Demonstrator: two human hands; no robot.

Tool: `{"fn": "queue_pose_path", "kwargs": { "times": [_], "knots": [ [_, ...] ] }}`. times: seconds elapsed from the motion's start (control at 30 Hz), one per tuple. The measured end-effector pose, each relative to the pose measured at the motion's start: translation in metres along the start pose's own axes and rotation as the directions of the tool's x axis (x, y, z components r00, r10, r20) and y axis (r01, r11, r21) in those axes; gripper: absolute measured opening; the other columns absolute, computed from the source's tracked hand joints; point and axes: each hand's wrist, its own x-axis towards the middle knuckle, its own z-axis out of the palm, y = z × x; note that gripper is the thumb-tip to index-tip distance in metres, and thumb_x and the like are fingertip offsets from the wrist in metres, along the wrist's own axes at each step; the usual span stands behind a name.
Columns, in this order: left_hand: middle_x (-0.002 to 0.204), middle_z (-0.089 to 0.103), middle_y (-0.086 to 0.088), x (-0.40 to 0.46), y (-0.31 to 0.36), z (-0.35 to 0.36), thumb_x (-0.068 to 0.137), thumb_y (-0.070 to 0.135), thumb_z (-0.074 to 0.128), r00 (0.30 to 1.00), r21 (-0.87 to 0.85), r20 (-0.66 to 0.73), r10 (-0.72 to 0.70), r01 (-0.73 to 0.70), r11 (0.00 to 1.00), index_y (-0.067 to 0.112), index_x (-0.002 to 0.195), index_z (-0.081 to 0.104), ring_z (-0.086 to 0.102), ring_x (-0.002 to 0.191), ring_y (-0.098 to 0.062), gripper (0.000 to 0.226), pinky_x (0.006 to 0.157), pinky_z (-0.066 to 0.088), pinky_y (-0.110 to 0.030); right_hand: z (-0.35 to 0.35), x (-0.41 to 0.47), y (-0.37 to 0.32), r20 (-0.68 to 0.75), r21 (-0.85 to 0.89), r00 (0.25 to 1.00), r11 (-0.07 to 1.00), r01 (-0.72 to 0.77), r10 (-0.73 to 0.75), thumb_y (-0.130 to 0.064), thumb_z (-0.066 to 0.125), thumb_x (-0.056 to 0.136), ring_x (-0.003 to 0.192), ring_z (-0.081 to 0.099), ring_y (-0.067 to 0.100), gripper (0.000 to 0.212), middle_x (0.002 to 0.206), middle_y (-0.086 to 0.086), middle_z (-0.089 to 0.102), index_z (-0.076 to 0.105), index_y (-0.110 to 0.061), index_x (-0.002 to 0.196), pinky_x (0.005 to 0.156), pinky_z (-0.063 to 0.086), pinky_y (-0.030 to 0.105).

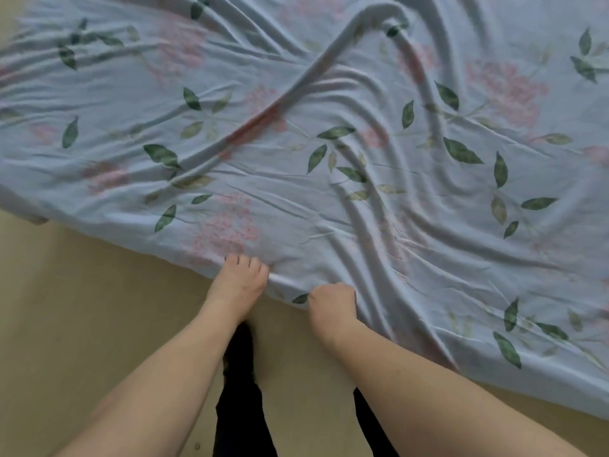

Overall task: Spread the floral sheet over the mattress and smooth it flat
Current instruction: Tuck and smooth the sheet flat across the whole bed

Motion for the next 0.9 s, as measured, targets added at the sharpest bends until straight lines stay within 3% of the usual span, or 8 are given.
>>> {"fn": "queue_pose_path", "kwargs": {
  "times": [0.07, 0.17, 0.3, 0.4, 0.53, 0.63, 0.77, 0.9],
  "knots": [
    [0.053, 0.053, -0.008, 0.013, -0.010, 0.014, 0.060, 0.010, 0.059, 0.986, 0.059, -0.132, 0.103, -0.096, 0.994, 0.013, 0.058, 0.058, 0.053, 0.048, -0.023, 0.004, 0.054, 0.042, -0.030, 0.003, 0.017, -0.009, 0.025, -0.053, 1.000, 0.999, -0.005, 0.006, -0.004, 0.046, 0.089, 0.101, 0.060, 0.030, 0.029, 0.110, 0.007, 0.064, 0.064, -0.012, 0.111, 0.084, 0.046, 0.036],
    [0.044, 0.051, -0.006, 0.026, -0.028, 0.024, 0.057, 0.012, 0.046, 0.950, 0.062, -0.190, 0.250, -0.242, 0.968, 0.015, 0.049, 0.055, 0.051, 0.041, -0.021, 0.013, 0.048, 0.037, -0.024, 0.003, 0.038, -0.021, 0.072, 0.000, 0.993, 0.996, -0.089, 0.088, -0.005, 0.045, 0.090, 0.104, 0.060, 0.031, 0.030, 0.111, 0.006, 0.066, 0.065, -0.015, 0.111, 0.084, 0.044, 0.036],
    [0.071, 0.069, -0.007, 0.019, -0.045, -0.004, 0.064, 0.008, 0.069, 0.926, 0.023, -0.014, 0.378, -0.378, 0.926, 0.014, 0.075, 0.068, 0.067, 0.068, -0.024, 0.012, 0.063, 0.043, -0.028, -0.008, 0.034, -0.029, 0.179, 0.089, 0.974, 0.984, -0.157, 0.140, -0.006, 0.046, 0.090, 0.108, 0.061, 0.027, 0.032, 0.116, 0.002, 0.066, 0.065, -0.017, 0.113, 0.090, 0.047, 0.033],
    [0.105, 0.069, -0.010, 0.002, -0.053, -0.011, 0.086, 0.000, 0.048, 0.904, 0.028, 0.170, 0.392, -0.402, 0.915, 0.011, 0.103, 0.066, 0.065, 0.099, -0.030, 0.027, 0.082, 0.042, -0.032, -0.021, 0.020, -0.044, 0.264, 0.142, 0.951, 0.969, -0.201, 0.159, -0.010, 0.046, 0.092, 0.115, 0.058, 0.026, 0.034, 0.125, 0.002, 0.062, 0.062, -0.017, 0.121, 0.095, 0.046, 0.038],
    [0.111, 0.066, -0.008, -0.017, -0.066, -0.008, 0.089, 0.004, 0.045, 0.872, 0.012, 0.213, 0.440, -0.453, 0.892, 0.014, 0.109, 0.061, 0.062, 0.104, -0.031, 0.028, 0.086, 0.043, -0.036, -0.032, 0.005, -0.064, 0.384, 0.147, 0.908, 0.960, -0.238, 0.166, -0.014, 0.047, 0.093, 0.117, 0.057, 0.027, 0.036, 0.130, 0.003, 0.059, 0.059, -0.017, 0.126, 0.093, 0.046, 0.042],
    [0.119, 0.059, -0.008, -0.020, -0.091, -0.001, 0.090, 0.009, 0.040, 0.908, -0.011, 0.177, 0.379, -0.384, 0.923, 0.016, 0.119, 0.051, 0.056, 0.110, -0.029, 0.032, 0.088, 0.040, -0.038, -0.043, 0.003, -0.068, 0.405, 0.235, 0.894, 0.924, -0.302, 0.190, -0.013, 0.044, 0.093, 0.116, 0.056, 0.028, 0.035, 0.128, 0.005, 0.058, 0.059, -0.014, 0.125, 0.093, 0.047, 0.043],
    [0.120, 0.053, -0.006, -0.024, -0.150, 0.008, 0.089, 0.011, 0.041, 0.973, 0.026, 0.142, 0.184, -0.189, 0.982, 0.018, 0.119, 0.045, 0.051, 0.110, -0.027, 0.031, 0.085, 0.038, -0.037, -0.064, 0.012, -0.096, 0.350, 0.364, 0.921, 0.881, -0.303, 0.172, -0.009, 0.043, 0.088, 0.096, 0.060, 0.026, 0.031, 0.100, 0.004, 0.063, 0.063, -0.012, 0.112, 0.080, 0.044, 0.031],
    [0.116, 0.054, -0.004, -0.024, -0.236, 0.030, 0.089, 0.014, 0.043, 0.987, 0.156, 0.158, 0.027, -0.052, 0.986, 0.019, 0.119, 0.045, 0.055, 0.105, -0.026, 0.030, 0.083, 0.039, -0.037, -0.095, 0.052, -0.157, 0.239, 0.458, 0.957, 0.850, -0.260, 0.164, -0.011, 0.042, 0.090, 0.110, 0.058, 0.027, 0.033, 0.120, 0.008, 0.061, 0.057, -0.012, 0.119, 0.083, 0.040, 0.033]
  ]
}}
